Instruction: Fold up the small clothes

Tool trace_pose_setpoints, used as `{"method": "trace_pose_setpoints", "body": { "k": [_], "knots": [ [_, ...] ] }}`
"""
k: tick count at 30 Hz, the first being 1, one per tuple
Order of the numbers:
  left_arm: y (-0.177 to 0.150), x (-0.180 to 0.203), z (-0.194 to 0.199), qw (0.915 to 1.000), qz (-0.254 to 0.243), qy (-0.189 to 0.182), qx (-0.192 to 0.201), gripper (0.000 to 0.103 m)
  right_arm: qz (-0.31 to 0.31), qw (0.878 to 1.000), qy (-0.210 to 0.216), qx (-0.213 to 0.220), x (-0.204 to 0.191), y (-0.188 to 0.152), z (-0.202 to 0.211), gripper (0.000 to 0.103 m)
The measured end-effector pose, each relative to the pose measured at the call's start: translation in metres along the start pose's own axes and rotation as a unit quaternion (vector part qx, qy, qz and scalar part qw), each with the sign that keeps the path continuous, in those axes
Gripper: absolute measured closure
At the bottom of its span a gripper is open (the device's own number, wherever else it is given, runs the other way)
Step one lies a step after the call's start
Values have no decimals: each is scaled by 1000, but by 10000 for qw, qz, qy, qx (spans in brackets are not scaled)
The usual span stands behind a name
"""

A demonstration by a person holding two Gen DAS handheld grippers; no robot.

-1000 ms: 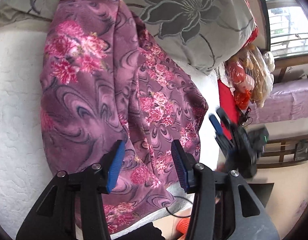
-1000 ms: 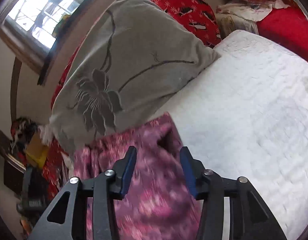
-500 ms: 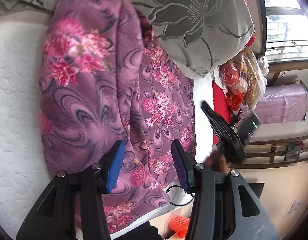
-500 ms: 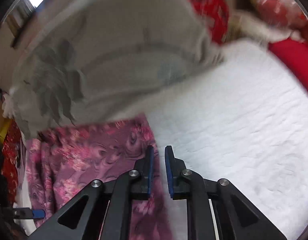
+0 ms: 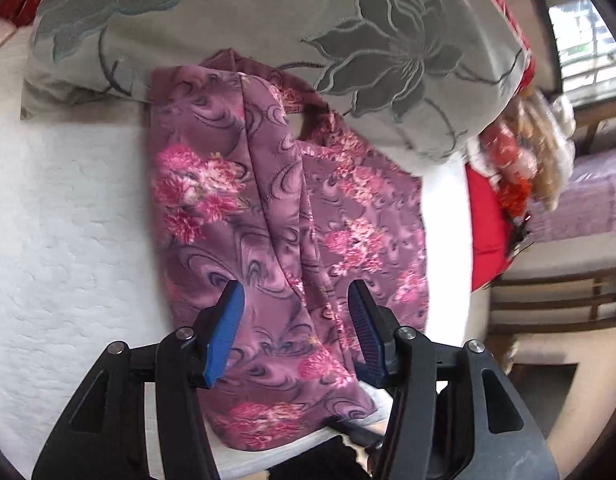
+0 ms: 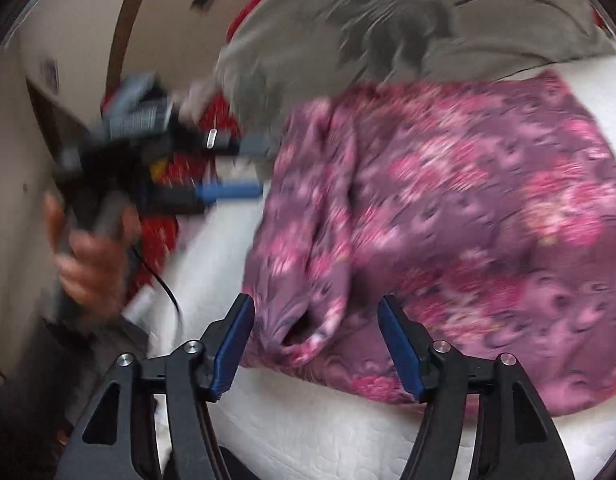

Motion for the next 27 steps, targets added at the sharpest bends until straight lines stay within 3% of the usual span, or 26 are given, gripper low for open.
{"method": "trace_pose_setpoints", "body": {
  "k": [4, 5, 6, 7, 9, 13, 17, 18, 19, 20, 21, 23, 27],
  "knots": [
    [7, 13, -15, 9988, -169, 404, -228, 50, 129, 9998, -115, -18, -17, 0, -26, 37],
    [9, 17, -20, 9978, -231, 563, -280, 50, 260, 9993, -251, 71, -22, 2, -31, 48],
    [11, 22, -26, 9960, -338, 763, -317, 50, 348, 9988, -311, 128, -26, 1, -32, 77],
    [12, 25, -31, 9936, -448, 969, -362, 50, 437, 9986, -266, 131, -34, -2, -37, 93],
    [12, 30, -44, 9831, -793, 1568, -508, 50, 613, 9974, -289, 230, -46, -7, -40, 95],
    [10, 33, -60, 9528, -1408, 2572, -789, 50, 913, 9938, -376, 512, -64, -16, -33, 96],
    [4, 27, -70, 9091, -1945, 3521, -1088, 51, 1109, 9908, -496, 601, -72, -27, -31, 96],
    [0, 23, -71, 9000, -2073, 3651, -1167, 55, 1114, 9906, -500, 621, -73, -28, -30, 97],
    [-3, 23, -71, 8984, -2136, 3651, -1180, 68, 1097, 9907, -488, 641, -73, -30, -28, 97],
    [-6, 21, -69, 9044, -2091, 3530, -1170, 77, 1039, 9913, -444, 676, -72, -30, -26, 97],
    [-6, 21, -66, 9137, -1959, 3384, -1106, 80, 977, 9919, -398, 714, -70, -30, -24, 97],
    [-6, 21, -57, 9373, -1569, 2990, -865, 89, 826, 9930, -289, 794, -67, -28, -23, 98],
    [-8, 36, -40, 9590, -1315, 2461, -493, 90, 496, 9926, -89, 1106, -58, -22, -5, 98]
  ]
}}
Point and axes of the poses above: each gripper's, at about its wrist camera, not at the fingertips, and z roughly against the way its jaws point, x to its right, y to its top, the point moved 8 cm from there along -z, roughly the way its jaws point, and after that the axes turned 1 degree about -x, right-handed, at the moved point
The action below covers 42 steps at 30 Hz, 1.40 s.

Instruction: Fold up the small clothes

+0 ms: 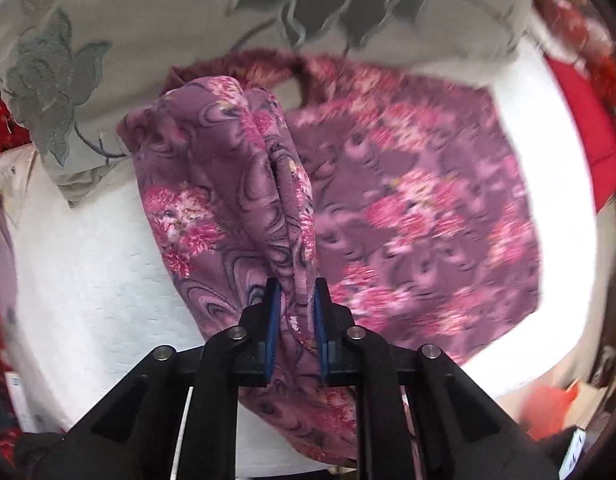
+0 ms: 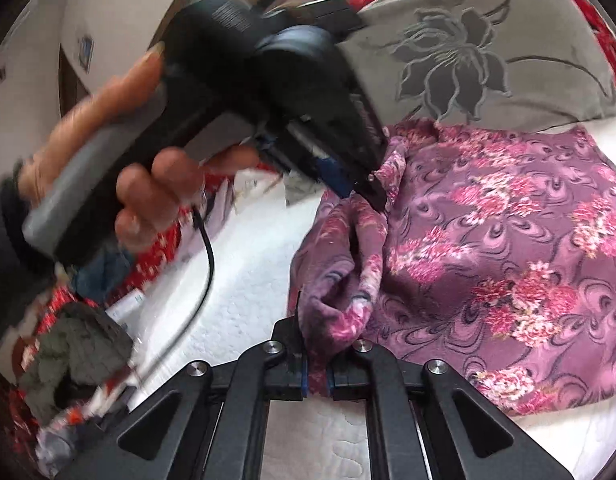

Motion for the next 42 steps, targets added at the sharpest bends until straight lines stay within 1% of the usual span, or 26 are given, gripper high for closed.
{"method": "trace_pose_setpoints", "body": {
  "k": [4, 6, 10, 14, 17, 19, 20, 21, 22, 23, 25, 26, 27, 28, 29, 30, 31, 32, 33, 35, 36, 38, 39, 40, 41, 42],
  "knots": [
    [4, 26, 21, 9993, 31, -251, 279, 90, -283, 9987, 65, 423, 7, 14, 29, 98],
    [10, 47, 33, 9983, -33, -370, 449, 90, -449, 9967, 45, 677, 18, 23, 51, 98],
    [33, 101, 47, 9954, -200, -662, 666, 90, -814, 9914, -13, 1028, 46, 39, 88, 98],
    [55, 142, 38, 9933, -257, -958, 593, 90, -1266, 9840, -200, 1238, 85, 39, 118, 98],
    [60, 169, 18, 9914, -213, -1207, 459, 90, -1581, 9780, -348, 1317, 113, 34, 135, 98],
    [62, 179, 5, 9885, -73, -1423, 499, 90, -1826, 9736, -424, 1303, 131, 26, 140, 98],
    [61, 178, 7, 9865, 19, -1543, 544, 90, -1972, 9710, -494, 1258, 142, 20, 140, 98],
    [62, 177, 9, 9814, 187, -1810, 617, 90, -2098, 9691, -563, 1168, 151, 15, 139, 98],
    [62, 171, 15, 9742, 387, -2102, 726, 90, -2249, 9666, -632, 1054, 161, 9, 136, 98],
    [62, 164, 22, 9694, 529, -2244, 843, 89, -2453, 9626, -679, 927, 172, 1, 133, 98],
    [62, 138, 41, 9569, 830, -2512, 1198, 84, -2915, 9522, -621, 668, 192, -13, 127, 92],
    [60, 118, 51, 9522, 970, -2548, 1379, 76, -3123, 9459, -676, 563, 200, -19, 128, 89],
    [57, 101, 55, 9510, 1066, -2504, 1468, 70, -3243, 9423, -610, 564, 203, -20, 134, 88],
    [52, 80, 58, 9499, 1197, -2428, 1565, 59, -3269, 9412, -572, 637, 204, -18, 140, 87],
    [46, 62, 56, 9491, 1303, -2356, 1636, 56, -3211, 9410, -615, 874, 203, -9, 156, 84],
    [40, 49, 53, 9492, 1395, -2278, 1664, 56, -3091, 9419, -654, 1137, 200, 2, 170, 79],
    [34, 37, 47, 9496, 1483, -2209, 1660, 56, -2990, 9421, -696, 1348, 199, 12, 178, 77],
    [27, 27, 39, 9489, 1606, -2170, 1632, 56, -2784, 9445, -678, 1605, 196, 34, 186, 71],
    [20, 19, 29, 9469, 1761, -2181, 1574, 56, -2625, 9502, -582, 1578, 194, 49, 183, 63],
    [9, 14, 8, 9404, 2011, -2377, 1369, 56, -2327, 9631, -425, 1282, 193, 80, 157, 58],
    [4, 15, -1, 9374, 2090, -2487, 1256, 56, -2218, 9689, -476, 986, 198, 94, 135, 58],
    [-4, 17, -8, 9355, 2139, -2527, 1238, 56, -2137, 9716, -878, 515, 215, 110, 94, 57],
    [-7, 17, -6, 9359, 2100, -2505, 1316, 56, -2093, 9720, -1052, 193, 222, 113, 75, 57],
    [-9, 19, -1, 9345, 2039, -2570, 1384, 56, -2085, 9692, -1307, -66, 226, 112, 60, 57],
    [-12, 19, 2, 9324, 2019, -2629, 1439, 56, -2063, 9681, -1400, -238, 229, 115, 48, 62],
    [-13, 18, 7, 9287, 2018, -2705, 1541, 56, -1997, 9716, -1253, -217, 226, 121, 44, 91]
  ]
}}
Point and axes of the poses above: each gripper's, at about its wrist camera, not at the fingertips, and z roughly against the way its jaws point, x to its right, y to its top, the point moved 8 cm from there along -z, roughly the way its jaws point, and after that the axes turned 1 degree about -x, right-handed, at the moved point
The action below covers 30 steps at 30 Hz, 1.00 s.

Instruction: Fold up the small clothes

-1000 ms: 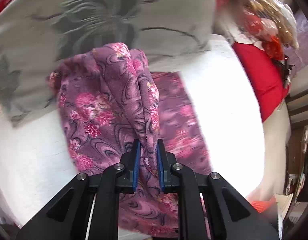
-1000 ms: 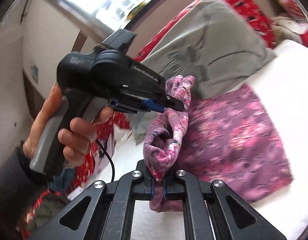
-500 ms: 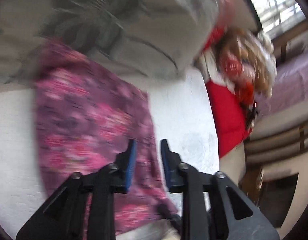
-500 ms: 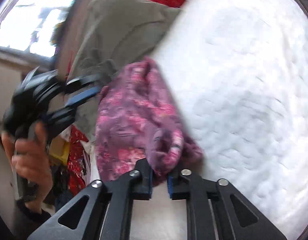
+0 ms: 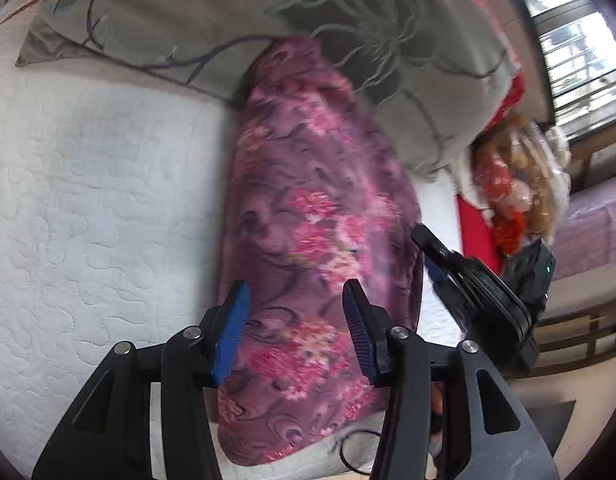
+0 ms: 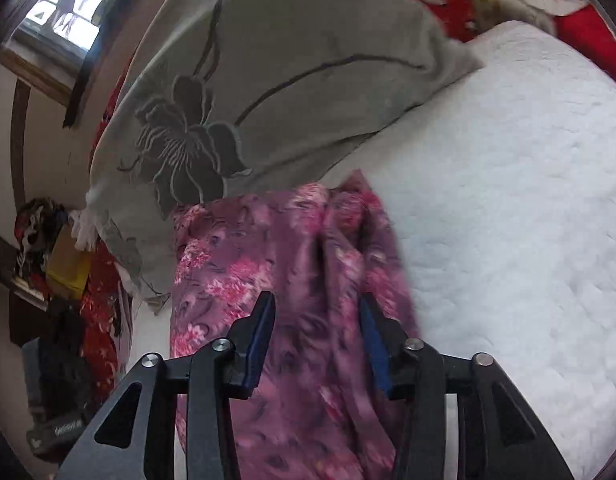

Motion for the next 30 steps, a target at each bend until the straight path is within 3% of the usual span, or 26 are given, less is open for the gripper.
{"method": "trace_pose_setpoints", "body": {
  "k": [2, 4, 6, 8, 11, 16, 17, 19, 20, 22, 26, 28, 30],
  "knots": [
    [2, 2, 2, 9999, -21, -27, 160, 56, 405, 9980, 188, 452, -17, 16, 11, 97],
    [4, -2, -10, 9995, -76, 266, 182, 56, 636, 9942, 89, 866, -21, 28, 20, 97],
    [1, -9, -33, 9981, -121, 592, -71, 56, 446, 9963, -331, 662, 2, 33, 2, 97],
    [-4, -13, -42, 9983, 15, 553, -197, 55, 195, 9960, -873, -73, 36, 25, -32, 96],
    [-11, -14, -25, 9981, -14, 616, -42, 55, 43, 9972, -624, 398, 32, 28, -7, 89],
    [-41, -15, -19, 9929, -224, 1163, 107, 47, 681, 9961, 142, 538, 9, -5, 35, 84],
    [-44, -15, -23, 9920, -260, 1238, 56, 46, 843, 9959, 35, 325, 10, -16, 27, 78],
    [-56, -18, -33, 9915, -179, 1269, -218, 46, 1193, 9905, -633, -253, 20, -40, 6, 81],
    [-56, -18, -35, 9915, -152, 1271, -250, 46, 1463, 9856, -825, -202, 20, -44, 9, 82],
    [-61, -19, -33, 9900, -226, 1377, -206, 46, 1582, 9835, -877, -50, 12, -43, 24, 76],
    [-70, -18, -35, 9884, -247, 1476, -255, 46, 1838, 9814, -472, 296, -6, -51, 60, 76],
    [-73, -15, -33, 9878, -257, 1516, -259, 46, 2019, 9779, -513, 179, -6, -65, 58, 76],
    [-75, -14, -35, 9870, -262, 1563, -275, 46, 2151, 9725, -868, -199, 5, -80, 42, 79]
  ]
}}
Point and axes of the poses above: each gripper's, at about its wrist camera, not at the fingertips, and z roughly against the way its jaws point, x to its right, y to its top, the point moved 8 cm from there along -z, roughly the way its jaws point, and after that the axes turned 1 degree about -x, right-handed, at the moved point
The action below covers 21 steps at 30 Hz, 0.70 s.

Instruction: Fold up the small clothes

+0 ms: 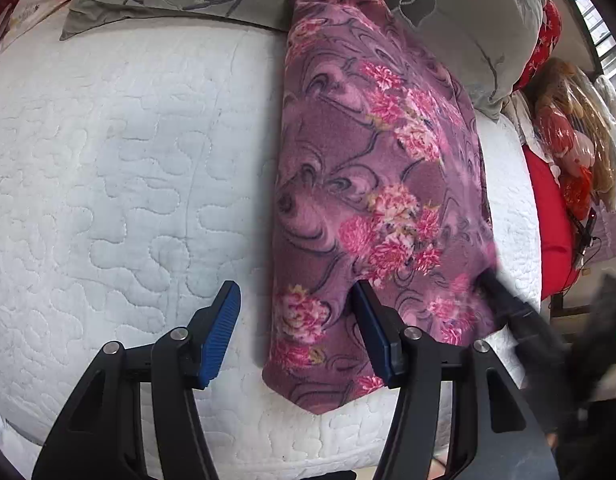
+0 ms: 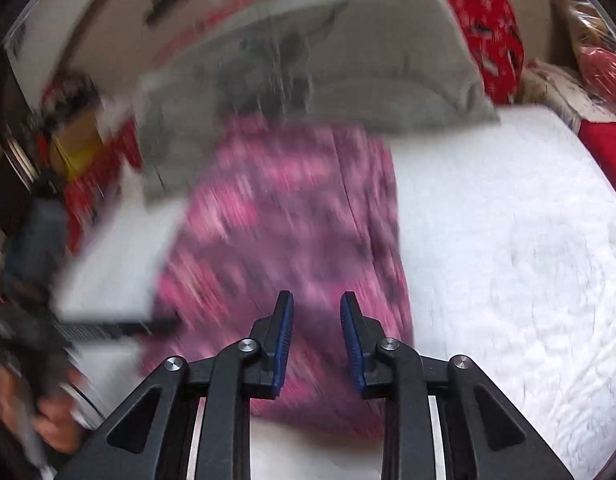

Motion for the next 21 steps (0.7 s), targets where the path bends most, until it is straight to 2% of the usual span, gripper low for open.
{"method": "trace_pose_setpoints", "body": {
  "k": [1, 2, 3, 5, 6, 9, 11, 14, 19, 21],
  "knots": [
    [-2, -1, 0, 10000, 4, 32, -33, 46, 103, 9992, -178, -350, 3, -14, -13, 80],
    [-2, -1, 0, 10000, 2, 35, -41, 46, 210, 9985, -286, -421, 3, -24, -18, 80],
    [-3, 0, 1, 10000, -16, 42, -35, 46, 345, 9987, -313, -220, -1, -23, -11, 80],
    [-2, 0, 5, 10000, -34, 35, -71, 46, 275, 9985, -317, -352, -3, -18, -10, 78],
    [0, 0, 10, 10000, 7, -83, -53, 46, 200, 9990, -218, -342, -5, -14, -7, 76],
    [19, -5, 33, 9988, 100, -411, 243, 46, -240, 9997, 93, 54, 4, 10, 14, 76],
    [39, -5, 41, 9978, 168, -555, 335, 46, -823, 9955, 315, 335, 19, 39, 20, 74],
    [75, 1, 43, 9968, 198, -672, 381, 46, -1378, 9882, 568, 346, 31, 72, 4, 59],
    [113, 19, 19, 9977, 44, -618, 258, 46, -1679, 9854, 212, 195, 43, 111, -43, 59],
    [119, 18, 1, 9989, -11, -439, 158, 46, -1885, 9820, 88, 99, 49, 118, -65, 53]
  ]
}}
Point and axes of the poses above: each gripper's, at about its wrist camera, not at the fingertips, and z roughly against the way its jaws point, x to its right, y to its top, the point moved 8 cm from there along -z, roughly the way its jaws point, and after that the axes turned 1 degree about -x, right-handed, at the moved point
